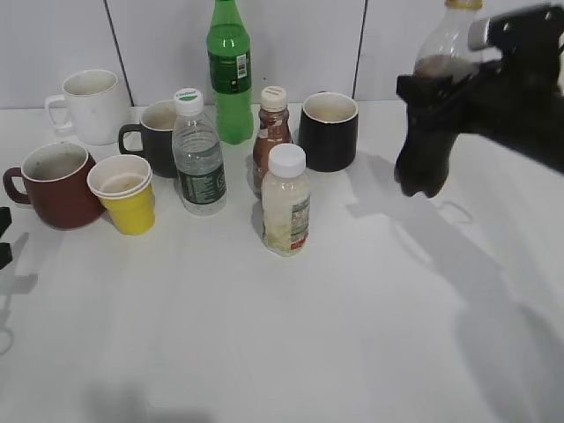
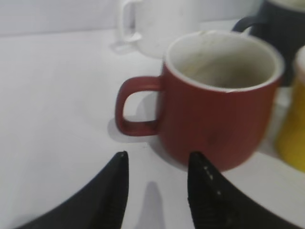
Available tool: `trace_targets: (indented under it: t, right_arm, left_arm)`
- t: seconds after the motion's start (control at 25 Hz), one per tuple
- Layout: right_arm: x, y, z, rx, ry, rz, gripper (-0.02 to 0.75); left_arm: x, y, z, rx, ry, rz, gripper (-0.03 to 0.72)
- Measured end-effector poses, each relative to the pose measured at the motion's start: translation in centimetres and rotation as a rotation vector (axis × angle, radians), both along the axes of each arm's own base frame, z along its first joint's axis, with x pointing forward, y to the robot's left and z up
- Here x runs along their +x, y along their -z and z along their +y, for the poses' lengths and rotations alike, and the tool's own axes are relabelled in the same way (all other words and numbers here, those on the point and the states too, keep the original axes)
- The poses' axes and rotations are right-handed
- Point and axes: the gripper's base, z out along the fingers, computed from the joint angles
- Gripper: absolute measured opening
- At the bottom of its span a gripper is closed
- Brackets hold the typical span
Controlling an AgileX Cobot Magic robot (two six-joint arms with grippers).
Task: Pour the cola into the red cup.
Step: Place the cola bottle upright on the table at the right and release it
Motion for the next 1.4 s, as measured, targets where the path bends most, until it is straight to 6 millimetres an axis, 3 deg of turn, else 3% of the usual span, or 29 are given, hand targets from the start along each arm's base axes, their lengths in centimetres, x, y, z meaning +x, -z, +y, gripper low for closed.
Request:
trace_targets:
  t: [0.2,0.56,0.76,0.92,1.12,1.16,1.24,1.4]
  right_arm:
    - [1.1,3.9,0.0,0.040,0.029,-0.005,0.474]
    - [0.8,6.4,-0.2,0.044,0.043,0.004,0.475]
    - [0.6,5.8,-0.2,0.072,0.038,-0.051,0.655]
    - [0.4,2.8,-0.2,0.080,0.039,-0.117,0.671]
    - [-1.2,-5.4,-0.5,0.069,0.035,-0.113,0.672]
    - [-2.2,-7.8,-0.5,0.059,0.017,-0.117,0.672]
    - [-4.0,-10.7,-0.8,0.048,0.002,-0.077,0.666]
    - [-8.5,-14.2,-1.6,0.026,-0.004,-0.024,0.650]
  left_arm:
    - [-1.2,-2.3,-0.4,0.016,0.017,-0.072,0.316]
    - [-1.6,-5.2,-0.6,0.034,0.034,-0.198,0.311]
    - [-1.8,-6.4,-0.7,0.011,0.029,-0.245,0.311]
    - [-2.3,-8.5,-0.8,-0.066,0.014,-0.325,0.311]
    - [-2.8,-13.2,-0.6,-0.062,-0.041,-0.249,0.311]
    - [-3.0,-14.3,-0.5,-0.062,-0.077,-0.195,0.311]
    - [-3.9,-17.1,-0.2,-0.042,-0.155,-0.129,0.311]
    - [-7.1,-21.6,-0.1,-0.014,-0.276,-0.023,0.313]
